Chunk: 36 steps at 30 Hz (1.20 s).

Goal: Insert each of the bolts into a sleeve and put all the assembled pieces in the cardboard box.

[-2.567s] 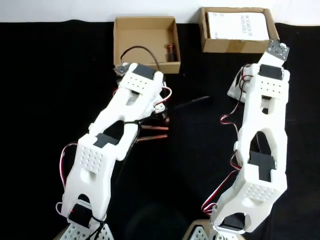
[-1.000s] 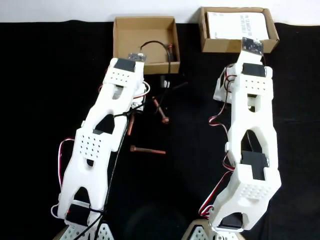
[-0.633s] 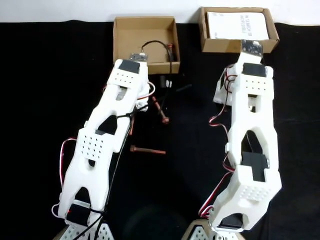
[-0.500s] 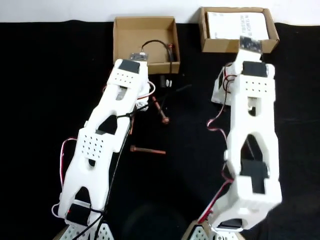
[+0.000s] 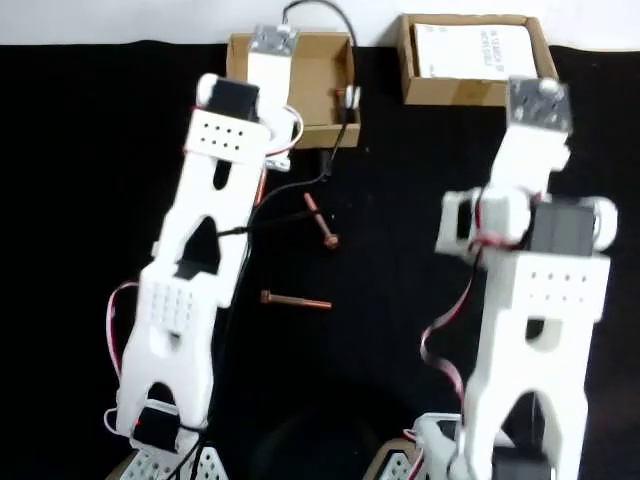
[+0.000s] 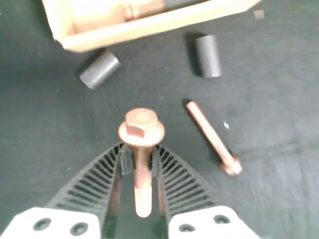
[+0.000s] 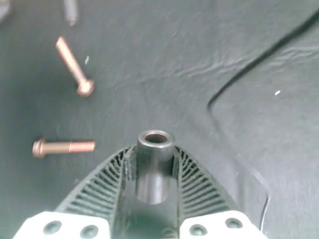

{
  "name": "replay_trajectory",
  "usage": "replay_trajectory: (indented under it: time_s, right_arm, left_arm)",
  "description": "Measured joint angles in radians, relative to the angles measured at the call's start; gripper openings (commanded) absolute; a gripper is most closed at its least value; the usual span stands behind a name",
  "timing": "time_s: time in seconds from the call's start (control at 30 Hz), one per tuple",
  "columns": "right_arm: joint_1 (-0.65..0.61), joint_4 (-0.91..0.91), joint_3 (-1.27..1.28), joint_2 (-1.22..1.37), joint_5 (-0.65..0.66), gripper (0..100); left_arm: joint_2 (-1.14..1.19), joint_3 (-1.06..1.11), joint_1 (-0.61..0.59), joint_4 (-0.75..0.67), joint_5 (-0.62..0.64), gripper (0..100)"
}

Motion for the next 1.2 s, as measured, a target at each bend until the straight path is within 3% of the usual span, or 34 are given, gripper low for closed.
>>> replay_trajectory:
  time_s: [0.17,0.4,0.63,0.9,1.0,1.2]
  right_arm:
    - [-0.080,-0.155,0.364,-0.278,0.000,0.8]
    - [-0.210,-0.580,0.951,-0.727,0.000,0.8]
    - [-0.430,-0.974,1.376,-1.092,0.000,0.8]
    - [-0.491,-1.369,1.668,-1.323,0.005,0.8]
    - [-0.494,-1.470,1.671,-1.312,0.017,0.8]
    - [-0.522,-1.539,1.674,-1.226,0.089,0.8]
  left_arm:
    - [-0.344,0.213,0.028,0.003,-0.061,1]
    - [-0.865,0.531,0.029,-0.075,-0.077,1]
    - [-1.401,1.148,0.058,-0.468,-0.077,1]
    - [-1.912,2.019,0.124,-1.158,-0.083,1]
    - [-1.938,2.119,0.160,-1.244,-0.124,1]
    - [-1.949,2.085,0.273,-1.274,-0.137,1]
